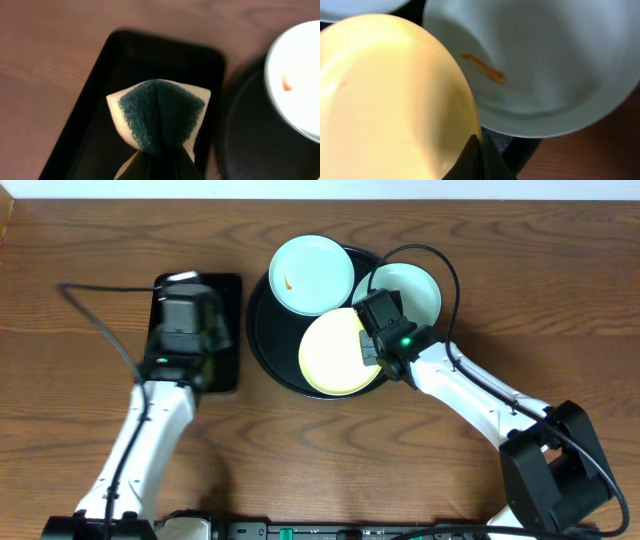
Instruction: Clean dirty plates on tray and stack at the side
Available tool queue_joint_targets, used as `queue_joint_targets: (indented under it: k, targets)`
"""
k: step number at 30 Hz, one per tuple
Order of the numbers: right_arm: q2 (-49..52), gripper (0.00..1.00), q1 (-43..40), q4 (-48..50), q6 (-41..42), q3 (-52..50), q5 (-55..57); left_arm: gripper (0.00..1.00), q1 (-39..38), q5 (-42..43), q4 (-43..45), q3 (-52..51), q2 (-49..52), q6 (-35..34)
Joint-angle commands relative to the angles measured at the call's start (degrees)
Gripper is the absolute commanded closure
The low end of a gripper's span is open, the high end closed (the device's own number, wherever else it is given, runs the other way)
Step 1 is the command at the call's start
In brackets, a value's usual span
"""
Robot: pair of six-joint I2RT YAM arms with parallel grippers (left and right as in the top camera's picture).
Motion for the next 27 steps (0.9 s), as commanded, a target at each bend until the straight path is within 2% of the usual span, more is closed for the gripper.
queue_joint_targets:
  k: [1, 5, 9, 15, 21, 27]
  targets:
    - [-5.27, 0.99, -1.75, 0.24, -0.72, 4.83, -4.15, 0.92, 5.86, 14.88, -0.66, 0.02, -0.15, -1.86]
    - [-9.55, 0.99, -8.15, -0.24, -0.7, 8.33, -6.95, 0.92, 9.55, 21.09, -2.6, 0.02, 0.63, 0.72]
    - [-12.66, 0.99, -18.14, -1.09, -0.7, 8.66, -7.43, 0.92, 9.9, 21.07, -5.29, 0.02, 3.48, 3.43]
    - [-12.15, 0.99, -35.78, -6.03, -0.44, 8.55, -8.28, 0.92, 9.9, 21.09, -5.05, 0.02, 11.98, 3.41]
    - [-6.47, 0.99, -49.22, -7.85, -0.24, 8.55, -8.24, 0.92, 9.9, 21.07, -3.5, 0.04, 16.33, 5.44]
    - [3.89, 0.99, -56.33, -7.34, -0.26, 8.55, -8.28, 0.92, 9.9, 21.07, -2.08, 0.04, 13.94, 5.75]
